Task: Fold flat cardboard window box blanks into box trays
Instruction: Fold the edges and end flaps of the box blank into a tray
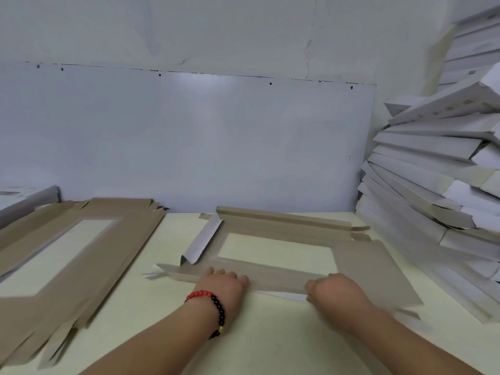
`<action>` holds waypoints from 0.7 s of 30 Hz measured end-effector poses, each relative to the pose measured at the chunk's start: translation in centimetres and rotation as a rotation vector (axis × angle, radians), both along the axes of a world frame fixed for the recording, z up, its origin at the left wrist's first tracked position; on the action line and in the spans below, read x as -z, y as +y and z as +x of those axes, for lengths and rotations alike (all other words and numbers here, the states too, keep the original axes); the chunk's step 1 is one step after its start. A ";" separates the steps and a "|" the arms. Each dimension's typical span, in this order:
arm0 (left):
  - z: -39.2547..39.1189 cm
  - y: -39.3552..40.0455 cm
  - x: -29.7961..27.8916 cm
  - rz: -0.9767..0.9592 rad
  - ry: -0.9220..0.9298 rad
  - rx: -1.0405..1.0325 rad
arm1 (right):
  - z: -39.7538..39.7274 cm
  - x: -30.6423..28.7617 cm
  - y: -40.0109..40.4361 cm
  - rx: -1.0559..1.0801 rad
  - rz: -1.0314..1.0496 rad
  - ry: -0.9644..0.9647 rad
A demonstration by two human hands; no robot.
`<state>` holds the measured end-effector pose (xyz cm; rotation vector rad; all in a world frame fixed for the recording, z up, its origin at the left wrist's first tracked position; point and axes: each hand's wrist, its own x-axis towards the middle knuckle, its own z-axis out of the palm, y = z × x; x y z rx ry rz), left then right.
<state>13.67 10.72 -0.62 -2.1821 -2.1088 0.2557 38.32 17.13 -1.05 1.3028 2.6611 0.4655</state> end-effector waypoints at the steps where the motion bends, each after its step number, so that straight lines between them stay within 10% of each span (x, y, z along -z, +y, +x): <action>1: 0.9 0.2 0.3 0.002 -0.037 0.013 | -1.1 -0.1 -0.7 -0.020 -0.010 0.019; 9: 3.7 0.2 0.8 0.013 -0.101 0.114 | -4.6 -1.2 -5.8 -0.039 -0.249 0.280; 21: 4.7 -1.9 2.1 -0.008 -0.228 0.232 | -5.7 -2.2 -9.7 0.127 -0.311 0.106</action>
